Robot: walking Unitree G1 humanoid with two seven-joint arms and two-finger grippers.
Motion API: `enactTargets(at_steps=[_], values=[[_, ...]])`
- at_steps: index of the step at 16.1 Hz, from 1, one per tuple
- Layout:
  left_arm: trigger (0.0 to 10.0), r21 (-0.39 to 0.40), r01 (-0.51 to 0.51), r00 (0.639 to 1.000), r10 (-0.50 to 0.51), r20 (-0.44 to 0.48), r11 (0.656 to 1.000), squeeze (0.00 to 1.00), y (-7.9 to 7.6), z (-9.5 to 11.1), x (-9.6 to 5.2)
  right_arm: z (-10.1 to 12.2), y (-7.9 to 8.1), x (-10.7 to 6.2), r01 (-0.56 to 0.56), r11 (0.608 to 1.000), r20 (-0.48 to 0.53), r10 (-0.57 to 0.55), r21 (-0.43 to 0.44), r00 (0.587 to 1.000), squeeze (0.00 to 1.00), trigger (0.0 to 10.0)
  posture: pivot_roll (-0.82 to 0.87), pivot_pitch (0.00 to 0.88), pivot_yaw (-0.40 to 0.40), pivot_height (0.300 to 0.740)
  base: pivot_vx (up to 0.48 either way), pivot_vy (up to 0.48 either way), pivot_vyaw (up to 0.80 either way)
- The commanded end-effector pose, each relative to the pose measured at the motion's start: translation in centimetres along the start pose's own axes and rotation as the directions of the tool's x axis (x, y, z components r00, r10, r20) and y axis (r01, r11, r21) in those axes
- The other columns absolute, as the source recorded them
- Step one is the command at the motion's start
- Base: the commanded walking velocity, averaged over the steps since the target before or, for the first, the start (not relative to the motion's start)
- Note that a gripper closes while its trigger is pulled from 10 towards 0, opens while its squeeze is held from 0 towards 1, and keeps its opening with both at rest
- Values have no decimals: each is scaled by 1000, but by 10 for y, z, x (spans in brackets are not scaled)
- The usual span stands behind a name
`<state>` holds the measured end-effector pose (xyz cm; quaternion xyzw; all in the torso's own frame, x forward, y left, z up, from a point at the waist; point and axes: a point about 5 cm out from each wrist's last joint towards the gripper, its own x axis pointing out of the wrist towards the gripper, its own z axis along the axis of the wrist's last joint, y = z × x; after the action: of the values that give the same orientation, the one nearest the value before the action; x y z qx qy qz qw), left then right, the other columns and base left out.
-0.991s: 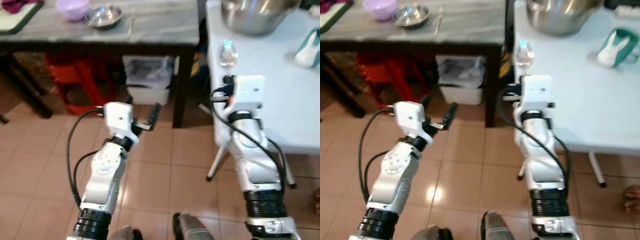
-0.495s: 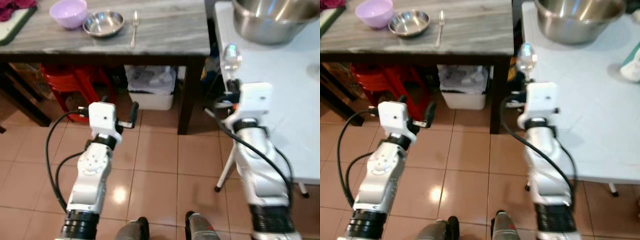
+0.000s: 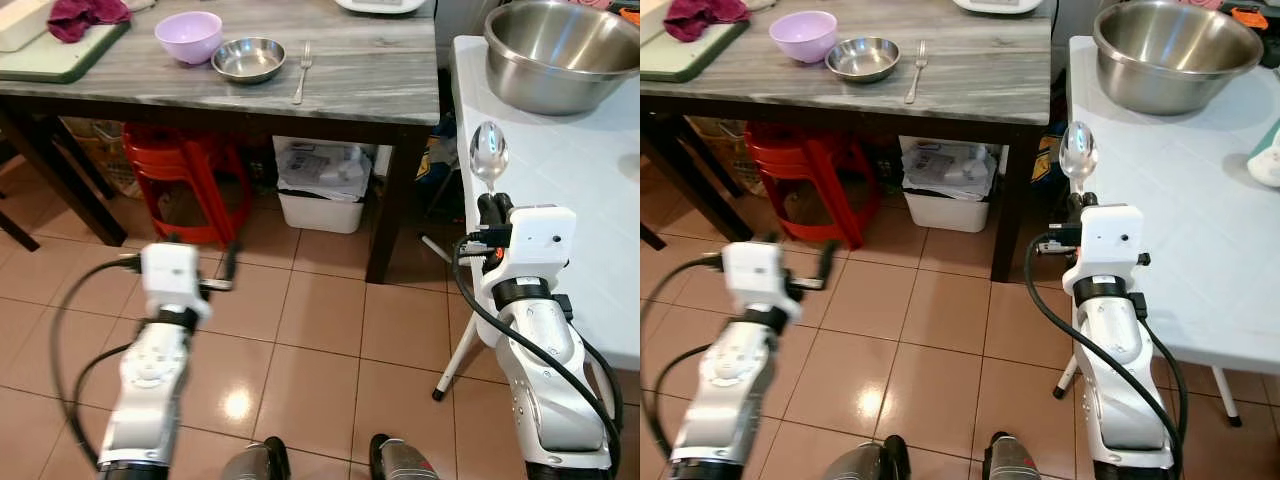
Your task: Setting the table
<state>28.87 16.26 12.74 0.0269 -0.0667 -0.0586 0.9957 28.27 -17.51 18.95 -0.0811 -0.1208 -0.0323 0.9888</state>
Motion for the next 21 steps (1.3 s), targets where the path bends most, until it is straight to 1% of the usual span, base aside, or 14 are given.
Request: enactTargets(at_steps=[1,3,8,16,17,19,20,21], values=[[10000,-11,29,999,-29,37,1000,0,-7,8,3,6,-1,0,12,1000,17,-12,-1,1000,0,10000,-171,191,37,740,0,266,0],[10000,-31,45,998,-44,45,998,0,-12,10,5,8,1,1,6,1000,23,-6,5,1000,0,10000,-172,190,38,740,0,354,0],[10000,-42,47,998,-46,40,998,0,-10,10,6,6,5,0,1,1000,16,-1,9,1000,0,10000,-169,196,44,740,0,442,0],[10000,-47,69,997,-67,46,997,0,-16,12,9,5,7,0,1,1000,11,-1,5,1000,0,10000,-169,203,46,740,0,427,0],[10000,-43,82,995,-80,57,996,0,-18,14,9,4,7,0,0,1000,11,0,5,1000,0,10000,-169,203,46,740,0,0,0],[10000,-63,100,994,-97,55,993,0,-20,14,9,4,7,0,0,1000,11,0,6,1000,0,10000,-167,205,45,740,0,0,0],[10000,-111,104,994,-100,43,988,0,-21,14,9,4,6,0,1,1000,12,-1,8,1000,0,10000,-168,203,44,740,0,0,0],[10000,-119,126,991,-120,57,985,0,-22,17,8,5,6,1,0,1000,12,0,11,1000,0,10000,-172,203,43,740,251,0,0]])
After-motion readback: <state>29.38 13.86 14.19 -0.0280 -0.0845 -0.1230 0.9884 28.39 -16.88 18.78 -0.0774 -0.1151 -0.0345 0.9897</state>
